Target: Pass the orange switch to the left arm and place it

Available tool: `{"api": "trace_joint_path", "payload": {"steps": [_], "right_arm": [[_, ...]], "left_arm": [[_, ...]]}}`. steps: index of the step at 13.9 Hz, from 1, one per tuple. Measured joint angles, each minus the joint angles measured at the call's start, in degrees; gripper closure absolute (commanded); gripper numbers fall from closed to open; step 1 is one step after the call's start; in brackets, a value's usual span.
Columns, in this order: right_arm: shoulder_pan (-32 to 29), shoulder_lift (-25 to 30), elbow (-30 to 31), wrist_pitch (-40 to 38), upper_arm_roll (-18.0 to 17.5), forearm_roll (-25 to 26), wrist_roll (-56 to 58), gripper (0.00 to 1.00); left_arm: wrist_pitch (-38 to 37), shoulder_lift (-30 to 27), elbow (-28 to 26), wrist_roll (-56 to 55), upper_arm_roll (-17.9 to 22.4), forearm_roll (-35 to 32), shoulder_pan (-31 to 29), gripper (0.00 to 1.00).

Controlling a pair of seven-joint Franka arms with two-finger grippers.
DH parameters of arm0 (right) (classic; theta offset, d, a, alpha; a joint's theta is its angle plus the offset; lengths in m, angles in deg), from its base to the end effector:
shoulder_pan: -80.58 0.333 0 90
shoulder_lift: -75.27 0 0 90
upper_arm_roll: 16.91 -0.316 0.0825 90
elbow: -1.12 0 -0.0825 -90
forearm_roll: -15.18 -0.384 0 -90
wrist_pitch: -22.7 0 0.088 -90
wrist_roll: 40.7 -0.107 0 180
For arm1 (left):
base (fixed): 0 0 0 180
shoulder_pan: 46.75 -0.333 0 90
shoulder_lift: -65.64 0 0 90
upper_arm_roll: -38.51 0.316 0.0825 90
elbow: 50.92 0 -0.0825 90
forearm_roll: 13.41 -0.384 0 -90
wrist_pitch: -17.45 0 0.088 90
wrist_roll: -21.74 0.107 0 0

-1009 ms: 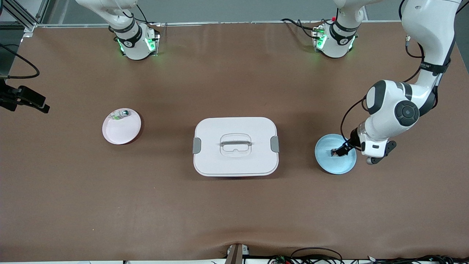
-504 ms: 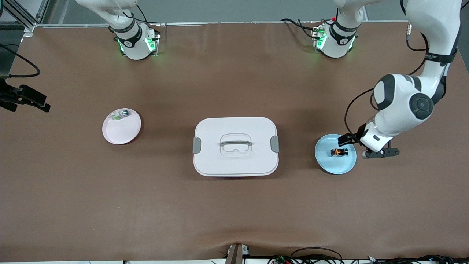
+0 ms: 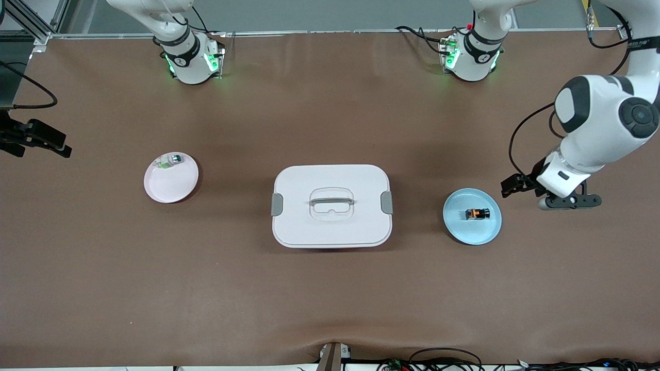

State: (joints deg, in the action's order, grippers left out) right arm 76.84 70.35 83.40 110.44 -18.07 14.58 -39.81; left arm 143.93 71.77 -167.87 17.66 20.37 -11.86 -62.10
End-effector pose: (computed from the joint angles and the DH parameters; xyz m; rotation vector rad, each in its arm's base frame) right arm 0.5772 -0.0254 0.6358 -3.1293 0.0456 -0.0153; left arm 0.5758 -0.0258 0.3994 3.0803 0.0626 0.0940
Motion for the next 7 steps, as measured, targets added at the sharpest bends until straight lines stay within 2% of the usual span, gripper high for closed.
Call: {"api": "trace_joint_path", "payload": {"steps": [3,7], "right_arm": [[0.0,0.0,0.0,0.0,0.0,-0.1,0.0,0.0],[0.0,0.0,0.0,0.0,-0.1,-0.1,0.0,0.0]], "left_arm": [[-9.6,-1.0,5.4,0.2,0.0,-0.1,-0.6,0.0],[-13.3,-2.7,8.4,0.5,-0.1,-0.7,-0.6,0.0]]}}
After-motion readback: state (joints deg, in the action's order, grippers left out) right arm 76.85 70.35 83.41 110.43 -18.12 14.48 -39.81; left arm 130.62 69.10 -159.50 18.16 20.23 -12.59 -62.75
